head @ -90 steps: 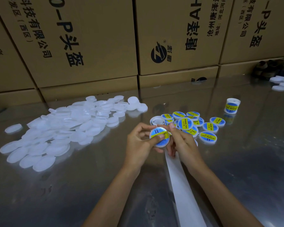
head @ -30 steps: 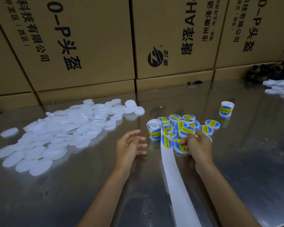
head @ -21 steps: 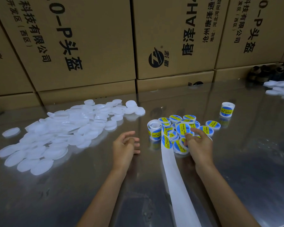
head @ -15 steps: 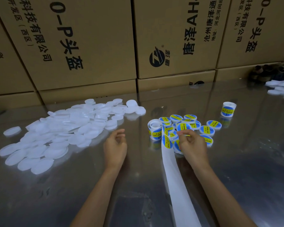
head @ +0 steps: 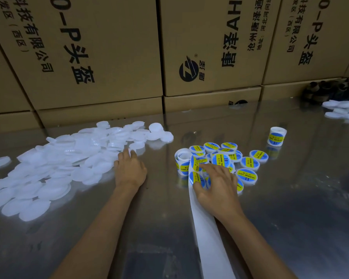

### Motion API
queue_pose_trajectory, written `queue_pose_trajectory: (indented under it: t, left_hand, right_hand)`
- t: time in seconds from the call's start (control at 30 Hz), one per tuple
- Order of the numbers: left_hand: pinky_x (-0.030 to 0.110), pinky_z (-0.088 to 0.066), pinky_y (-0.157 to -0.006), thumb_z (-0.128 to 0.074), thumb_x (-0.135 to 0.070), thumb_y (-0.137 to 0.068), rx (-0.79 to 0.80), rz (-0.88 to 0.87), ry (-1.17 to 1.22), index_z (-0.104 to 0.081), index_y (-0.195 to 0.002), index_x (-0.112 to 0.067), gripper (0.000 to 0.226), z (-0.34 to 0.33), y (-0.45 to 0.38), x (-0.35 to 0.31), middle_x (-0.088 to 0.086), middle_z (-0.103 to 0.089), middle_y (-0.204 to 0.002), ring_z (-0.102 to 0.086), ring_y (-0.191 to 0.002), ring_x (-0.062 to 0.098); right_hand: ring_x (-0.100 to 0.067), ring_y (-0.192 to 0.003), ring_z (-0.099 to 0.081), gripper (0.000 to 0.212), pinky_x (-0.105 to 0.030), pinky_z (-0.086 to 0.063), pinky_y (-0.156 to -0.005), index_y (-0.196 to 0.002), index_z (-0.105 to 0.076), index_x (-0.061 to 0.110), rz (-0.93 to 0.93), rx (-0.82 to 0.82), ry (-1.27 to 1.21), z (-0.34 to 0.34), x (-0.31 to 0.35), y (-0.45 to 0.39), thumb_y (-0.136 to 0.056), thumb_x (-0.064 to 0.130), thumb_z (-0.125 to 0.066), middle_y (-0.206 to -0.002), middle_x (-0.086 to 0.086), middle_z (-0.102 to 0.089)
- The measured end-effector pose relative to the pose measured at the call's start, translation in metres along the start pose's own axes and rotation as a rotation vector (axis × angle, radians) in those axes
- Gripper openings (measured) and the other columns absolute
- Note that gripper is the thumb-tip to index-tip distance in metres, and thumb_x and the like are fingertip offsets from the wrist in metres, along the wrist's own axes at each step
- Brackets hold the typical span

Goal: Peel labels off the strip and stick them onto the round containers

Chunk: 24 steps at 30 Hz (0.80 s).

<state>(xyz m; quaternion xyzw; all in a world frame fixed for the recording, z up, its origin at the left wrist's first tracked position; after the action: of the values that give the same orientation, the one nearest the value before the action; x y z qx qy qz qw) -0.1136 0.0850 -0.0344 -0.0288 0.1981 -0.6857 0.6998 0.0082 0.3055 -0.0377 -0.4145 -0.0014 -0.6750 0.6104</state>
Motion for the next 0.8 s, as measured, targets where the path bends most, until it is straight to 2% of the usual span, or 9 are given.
queue_pose_trajectory:
  t: [0.17, 0.33, 0.47, 0.63, 0.8]
  left_hand:
    - [0.042, -0.032, -0.106, -0.048, -0.017, -0.098, -0.075, -0.063, 0.018, -0.057, -0.129, -0.003, 0.036, -0.002, 0.0, 0.002, 0.019, -0.046, -0.144, -0.036, -0.132, 0.034]
    - [0.043, -0.04, -0.098, -0.049, -0.021, -0.099, -0.092, -0.058, 0.098, -0.056, -0.118, -0.004, 0.026, 0.0, 0.002, 0.002, 0.017, -0.059, -0.126, -0.045, -0.122, 0.032]
    - [0.042, -0.042, -0.094, -0.054, -0.025, -0.098, -0.122, -0.049, 0.12, -0.056, -0.112, -0.006, 0.024, 0.003, 0.003, 0.003, 0.015, -0.063, -0.118, -0.051, -0.113, 0.032]
    - [0.039, -0.041, -0.091, -0.069, -0.017, -0.086, -0.169, -0.04, 0.292, -0.052, -0.1, -0.011, 0.022, 0.007, 0.007, 0.004, 0.012, -0.052, -0.115, -0.048, -0.106, 0.031]
    - [0.036, -0.047, -0.075, -0.066, 0.004, -0.081, -0.205, -0.094, 0.521, -0.045, -0.107, -0.019, 0.041, 0.013, 0.015, 0.002, -0.002, -0.029, -0.128, -0.056, -0.091, 0.025]
  right_hand:
    - [-0.014, -0.118, -0.05, 0.035, -0.029, -0.009, -0.11, -0.111, -0.066, 0.025, 0.017, -0.013, 0.022, -0.005, 0.001, 0.001, -0.08, 0.04, -0.07, -0.106, 0.008, -0.063]
    - [-0.011, -0.119, -0.047, 0.031, -0.035, -0.004, -0.114, -0.108, -0.065, 0.028, 0.012, 0.01, 0.05, -0.009, 0.0, 0.003, -0.081, 0.045, -0.068, -0.101, 0.011, -0.062]
    - [-0.01, -0.121, -0.046, 0.03, -0.033, -0.003, -0.113, -0.108, -0.067, 0.031, 0.028, 0.033, 0.078, -0.01, -0.001, 0.003, -0.082, 0.046, -0.068, -0.11, 0.016, -0.064]
    - [-0.01, -0.123, -0.045, 0.022, -0.035, -0.003, -0.112, -0.102, -0.072, 0.034, 0.042, 0.044, 0.089, -0.012, -0.002, 0.003, -0.082, 0.044, -0.07, -0.118, 0.019, -0.063]
    - [-0.011, -0.124, -0.045, 0.022, -0.034, -0.007, -0.11, -0.102, -0.073, 0.033, 0.038, 0.031, 0.104, -0.012, -0.003, 0.001, -0.082, 0.043, -0.07, -0.121, 0.016, -0.062]
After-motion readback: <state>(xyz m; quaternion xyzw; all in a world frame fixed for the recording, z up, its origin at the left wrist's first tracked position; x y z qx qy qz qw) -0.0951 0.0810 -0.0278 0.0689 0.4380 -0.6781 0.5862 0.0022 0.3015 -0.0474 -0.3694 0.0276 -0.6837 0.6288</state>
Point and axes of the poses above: each hand's wrist, its own y-axis away from the middle knuckle, its own z-axis out of the back of the hand, x = y × z, the point moved 2 cm from there along -y, towards the middle knuckle
